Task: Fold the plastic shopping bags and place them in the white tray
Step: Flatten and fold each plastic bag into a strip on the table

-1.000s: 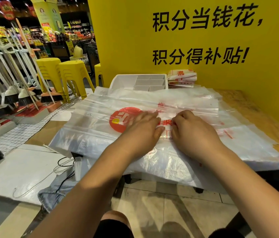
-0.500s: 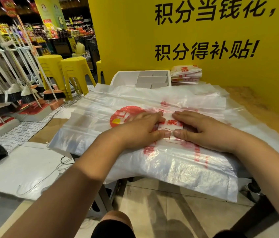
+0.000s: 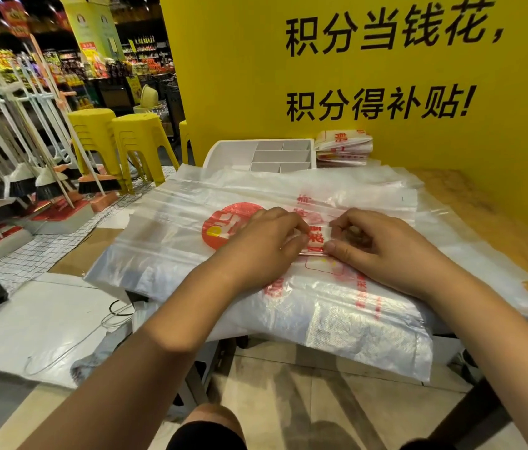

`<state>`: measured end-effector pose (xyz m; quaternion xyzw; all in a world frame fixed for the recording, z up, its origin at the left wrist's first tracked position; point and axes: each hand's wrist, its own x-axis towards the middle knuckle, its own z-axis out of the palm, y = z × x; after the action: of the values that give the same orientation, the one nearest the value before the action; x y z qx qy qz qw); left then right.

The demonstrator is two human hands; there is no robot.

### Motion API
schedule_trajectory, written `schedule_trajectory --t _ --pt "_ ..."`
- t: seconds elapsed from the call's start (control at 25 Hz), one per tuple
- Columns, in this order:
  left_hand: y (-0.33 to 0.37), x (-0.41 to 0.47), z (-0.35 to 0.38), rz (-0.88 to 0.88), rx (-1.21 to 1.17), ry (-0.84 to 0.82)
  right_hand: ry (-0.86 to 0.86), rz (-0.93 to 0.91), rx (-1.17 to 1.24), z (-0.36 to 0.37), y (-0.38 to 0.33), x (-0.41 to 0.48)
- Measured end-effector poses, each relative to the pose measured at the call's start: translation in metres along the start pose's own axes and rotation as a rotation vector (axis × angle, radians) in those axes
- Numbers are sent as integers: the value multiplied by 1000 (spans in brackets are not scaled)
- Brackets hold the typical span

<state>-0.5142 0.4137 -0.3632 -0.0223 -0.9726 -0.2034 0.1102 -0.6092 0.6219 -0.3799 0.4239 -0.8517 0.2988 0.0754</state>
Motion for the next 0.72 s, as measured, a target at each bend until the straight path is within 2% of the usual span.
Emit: schedule_trajectory --t 0.08,0.32,0.52,0.72 --pt "0 0 0 -17 -24 10 -17 -14 -42 0 0 0" --pt "4 -1 7 -8 201 11 -86 -48 -225 3 -1 4" --pt "8 -3 6 -15 256 34 -133 9 -229 -2 -5 8" --pt "14 -9 7 -69 194 -56 -74 53 -473 4 -23 20"
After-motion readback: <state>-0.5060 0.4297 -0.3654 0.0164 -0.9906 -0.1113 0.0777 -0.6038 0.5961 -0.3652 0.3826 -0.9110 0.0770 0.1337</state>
